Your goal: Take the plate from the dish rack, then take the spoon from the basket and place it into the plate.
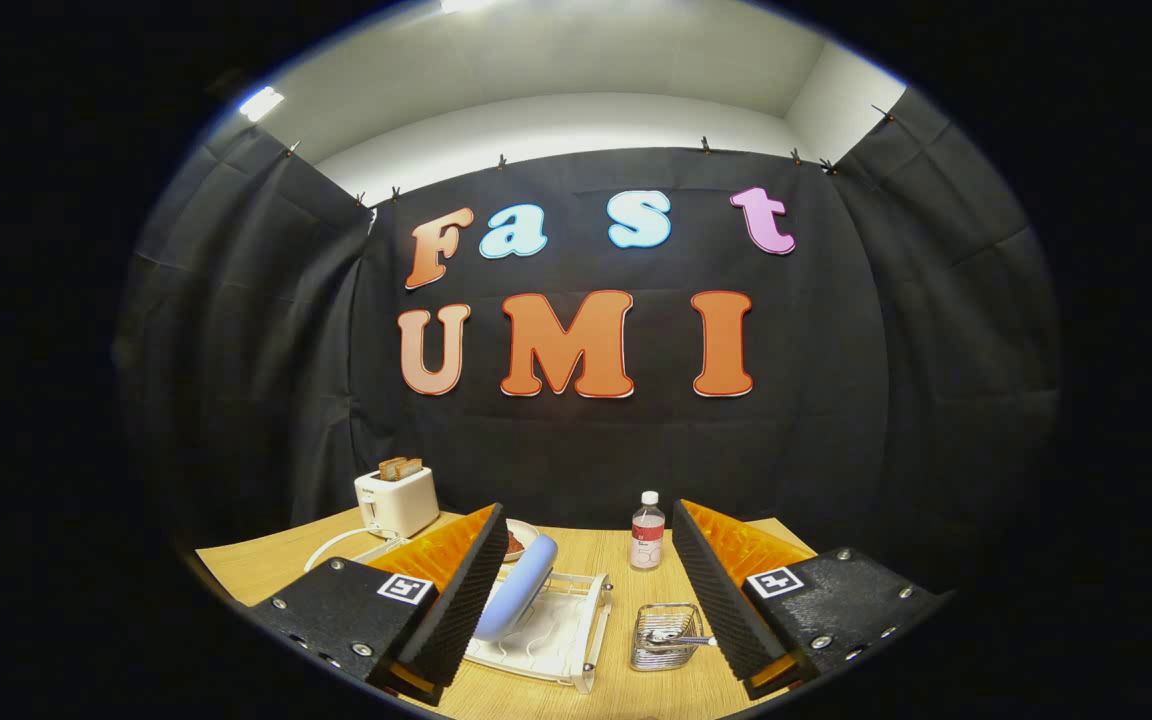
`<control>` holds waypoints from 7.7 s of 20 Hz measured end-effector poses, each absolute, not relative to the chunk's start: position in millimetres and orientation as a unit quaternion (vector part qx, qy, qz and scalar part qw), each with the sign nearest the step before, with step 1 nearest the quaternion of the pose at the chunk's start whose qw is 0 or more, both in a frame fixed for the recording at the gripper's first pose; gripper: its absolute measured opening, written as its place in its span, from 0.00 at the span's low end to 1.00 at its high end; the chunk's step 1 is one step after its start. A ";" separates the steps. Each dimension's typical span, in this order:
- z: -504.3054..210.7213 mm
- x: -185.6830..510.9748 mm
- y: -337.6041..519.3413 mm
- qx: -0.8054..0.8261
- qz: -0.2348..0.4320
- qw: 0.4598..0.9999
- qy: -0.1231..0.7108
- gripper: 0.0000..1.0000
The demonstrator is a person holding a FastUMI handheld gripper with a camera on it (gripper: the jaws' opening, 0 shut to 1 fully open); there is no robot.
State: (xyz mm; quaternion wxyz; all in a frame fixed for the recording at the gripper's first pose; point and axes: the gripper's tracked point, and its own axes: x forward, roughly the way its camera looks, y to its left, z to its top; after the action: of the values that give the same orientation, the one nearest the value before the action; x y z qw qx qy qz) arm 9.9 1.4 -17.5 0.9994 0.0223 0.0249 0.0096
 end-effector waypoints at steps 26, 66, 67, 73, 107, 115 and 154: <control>-98.9 67.6 59.0 0.035 0.097 0.979 0.176 0.98; -194.7 152.8 79.1 -0.017 -0.063 0.862 0.503 0.31; -186.4 148.9 84.1 0.006 -0.052 0.863 0.502 0.30; -154.2 108.0 84.4 0.067 -0.007 0.884 0.464 0.30; -300.8 -71.4 97.6 0.195 0.120 0.850 0.475 0.43; -292.3 -50.6 53.7 0.132 0.060 0.909 0.390 0.76; -110.8 3.5 -62.0 0.136 -0.104 0.982 0.075 0.11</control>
State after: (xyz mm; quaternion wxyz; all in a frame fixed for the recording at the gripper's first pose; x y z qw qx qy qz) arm 3.5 -62.0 -110.8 0.9824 0.1355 0.0751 -0.1042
